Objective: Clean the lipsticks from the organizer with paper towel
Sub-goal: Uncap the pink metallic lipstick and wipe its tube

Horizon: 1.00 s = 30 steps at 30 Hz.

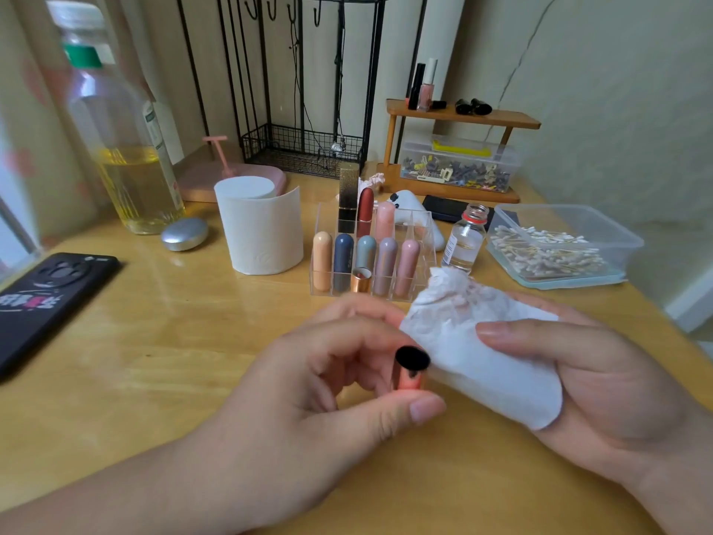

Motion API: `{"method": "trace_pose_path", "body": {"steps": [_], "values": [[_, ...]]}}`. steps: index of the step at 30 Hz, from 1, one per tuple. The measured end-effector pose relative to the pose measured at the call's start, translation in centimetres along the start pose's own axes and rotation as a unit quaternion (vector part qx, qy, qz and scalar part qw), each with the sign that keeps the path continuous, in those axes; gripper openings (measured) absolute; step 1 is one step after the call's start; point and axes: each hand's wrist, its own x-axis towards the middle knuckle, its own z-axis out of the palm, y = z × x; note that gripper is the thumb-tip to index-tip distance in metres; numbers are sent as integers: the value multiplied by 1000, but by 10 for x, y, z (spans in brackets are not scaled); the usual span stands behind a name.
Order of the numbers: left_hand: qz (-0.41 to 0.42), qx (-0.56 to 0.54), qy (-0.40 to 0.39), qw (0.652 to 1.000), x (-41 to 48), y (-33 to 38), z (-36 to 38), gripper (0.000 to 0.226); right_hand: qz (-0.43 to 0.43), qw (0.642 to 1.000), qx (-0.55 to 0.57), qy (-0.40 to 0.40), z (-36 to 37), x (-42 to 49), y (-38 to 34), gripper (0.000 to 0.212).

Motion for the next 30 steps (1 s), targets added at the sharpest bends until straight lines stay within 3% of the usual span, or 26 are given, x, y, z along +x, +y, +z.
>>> {"method": "trace_pose_path", "body": {"steps": [6, 10, 13, 20, 24, 30], "values": [[100, 66, 159, 980, 12, 6, -19, 18, -43, 994, -48, 93, -3, 5, 1, 55], [58, 111, 231, 965, 23, -6, -41, 20, -41, 990, -78, 108, 6, 4, 2, 35], [-1, 152, 261, 953, 30, -18, -55, 23, -44, 989, -79, 121, 8, 4, 2, 33], [-171, 284, 82, 940, 30, -36, -63, 26, -53, 984, -70, 153, 13, 5, 2, 34], [-166, 344, 72, 921, 29, -33, -59, 39, -51, 983, -80, 160, 14, 5, 3, 33], [-155, 353, 42, 922, 30, -30, -52, 43, -49, 978, -89, 183, 18, 5, 4, 32]]}}
